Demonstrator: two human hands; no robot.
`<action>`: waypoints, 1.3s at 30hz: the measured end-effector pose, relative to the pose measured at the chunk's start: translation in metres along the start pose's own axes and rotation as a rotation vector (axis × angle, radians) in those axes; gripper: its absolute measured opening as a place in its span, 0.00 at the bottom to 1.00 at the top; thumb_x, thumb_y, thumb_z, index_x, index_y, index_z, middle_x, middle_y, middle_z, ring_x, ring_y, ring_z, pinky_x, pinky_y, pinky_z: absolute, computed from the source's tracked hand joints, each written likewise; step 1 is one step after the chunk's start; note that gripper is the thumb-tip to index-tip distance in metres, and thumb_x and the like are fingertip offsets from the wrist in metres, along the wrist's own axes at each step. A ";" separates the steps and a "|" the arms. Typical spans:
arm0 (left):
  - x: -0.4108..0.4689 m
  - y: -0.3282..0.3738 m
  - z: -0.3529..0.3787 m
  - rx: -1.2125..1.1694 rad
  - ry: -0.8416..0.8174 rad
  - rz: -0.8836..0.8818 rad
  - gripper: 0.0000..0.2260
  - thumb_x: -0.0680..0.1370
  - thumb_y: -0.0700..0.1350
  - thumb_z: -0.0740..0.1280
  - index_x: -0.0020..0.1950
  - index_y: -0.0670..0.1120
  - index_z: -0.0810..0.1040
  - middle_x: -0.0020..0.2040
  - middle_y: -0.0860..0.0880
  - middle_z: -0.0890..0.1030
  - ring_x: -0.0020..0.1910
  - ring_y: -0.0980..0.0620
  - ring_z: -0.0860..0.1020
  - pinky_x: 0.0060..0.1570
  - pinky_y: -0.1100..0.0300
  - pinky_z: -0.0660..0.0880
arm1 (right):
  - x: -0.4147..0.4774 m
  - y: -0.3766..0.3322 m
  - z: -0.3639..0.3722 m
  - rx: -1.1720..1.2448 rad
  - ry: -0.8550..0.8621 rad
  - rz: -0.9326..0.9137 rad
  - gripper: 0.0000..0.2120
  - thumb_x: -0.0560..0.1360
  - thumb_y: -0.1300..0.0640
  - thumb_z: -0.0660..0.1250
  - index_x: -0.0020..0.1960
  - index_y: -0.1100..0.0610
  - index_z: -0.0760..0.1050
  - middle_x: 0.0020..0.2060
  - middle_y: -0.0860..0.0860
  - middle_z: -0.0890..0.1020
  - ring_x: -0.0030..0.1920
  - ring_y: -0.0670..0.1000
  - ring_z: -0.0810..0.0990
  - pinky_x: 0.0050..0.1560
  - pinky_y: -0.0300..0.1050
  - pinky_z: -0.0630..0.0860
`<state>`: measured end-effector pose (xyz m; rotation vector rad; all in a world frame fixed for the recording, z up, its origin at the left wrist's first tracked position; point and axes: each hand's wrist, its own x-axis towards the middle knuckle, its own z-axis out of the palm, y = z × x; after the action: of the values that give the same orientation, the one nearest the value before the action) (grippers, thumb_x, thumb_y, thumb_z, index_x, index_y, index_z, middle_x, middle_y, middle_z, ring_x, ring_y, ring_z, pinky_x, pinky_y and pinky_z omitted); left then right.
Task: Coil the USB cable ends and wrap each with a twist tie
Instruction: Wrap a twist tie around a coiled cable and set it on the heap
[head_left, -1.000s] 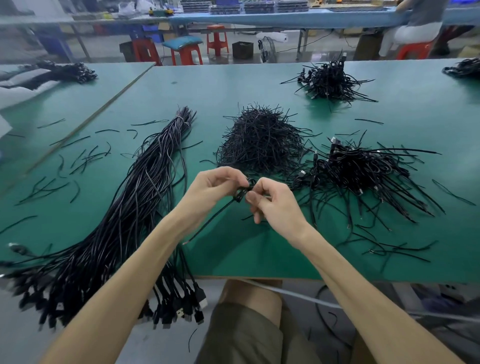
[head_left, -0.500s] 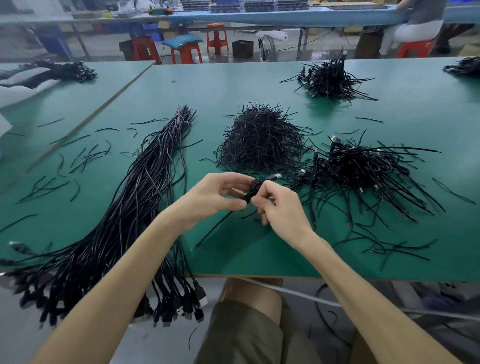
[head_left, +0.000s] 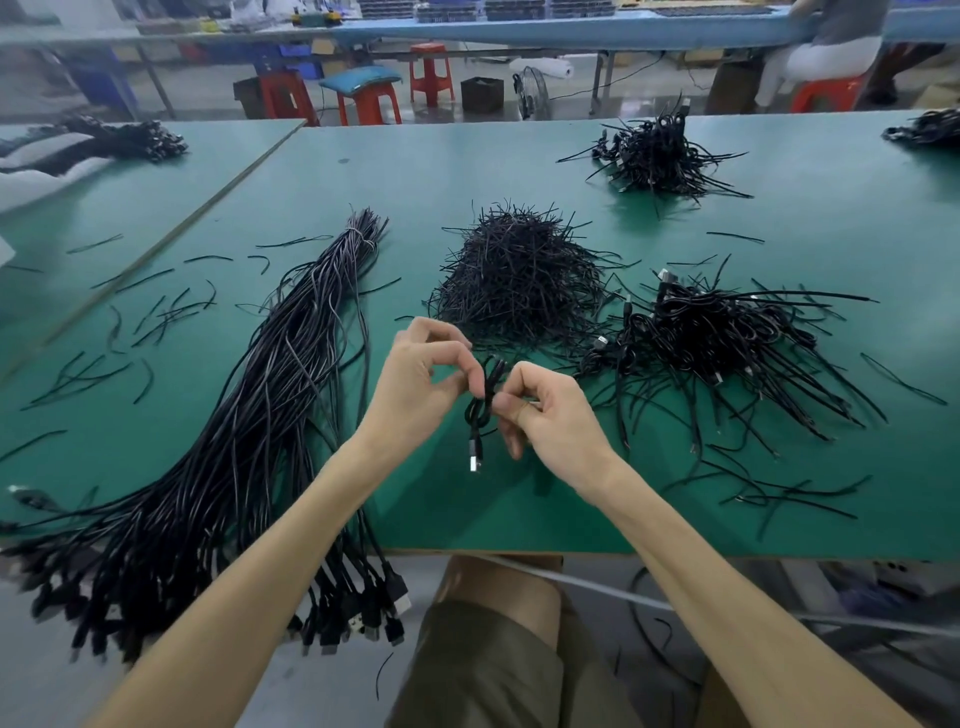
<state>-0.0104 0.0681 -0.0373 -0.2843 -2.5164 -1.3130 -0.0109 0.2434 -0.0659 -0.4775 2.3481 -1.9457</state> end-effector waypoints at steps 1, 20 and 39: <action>0.000 0.000 0.000 -0.084 -0.011 -0.038 0.15 0.75 0.32 0.72 0.39 0.52 0.82 0.53 0.43 0.79 0.55 0.48 0.77 0.58 0.50 0.75 | 0.000 0.002 0.000 -0.012 0.007 0.000 0.11 0.80 0.66 0.66 0.40 0.63 0.70 0.27 0.54 0.76 0.25 0.55 0.74 0.32 0.44 0.72; -0.010 0.016 -0.006 -0.410 -0.245 -0.095 0.14 0.74 0.26 0.70 0.52 0.43 0.81 0.50 0.47 0.82 0.51 0.55 0.78 0.49 0.62 0.75 | -0.002 -0.004 -0.001 0.017 0.035 -0.027 0.08 0.79 0.68 0.66 0.43 0.69 0.69 0.28 0.53 0.76 0.24 0.54 0.72 0.30 0.48 0.71; -0.005 0.012 0.004 -0.104 -0.165 0.210 0.22 0.75 0.25 0.67 0.33 0.50 0.85 0.65 0.53 0.81 0.68 0.47 0.73 0.69 0.48 0.69 | -0.009 -0.003 -0.005 0.189 -0.120 0.124 0.10 0.83 0.63 0.62 0.43 0.60 0.73 0.30 0.53 0.78 0.26 0.51 0.76 0.26 0.36 0.67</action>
<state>-0.0026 0.0780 -0.0325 -0.6868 -2.4699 -1.3867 -0.0029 0.2500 -0.0635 -0.4115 2.0460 -1.9971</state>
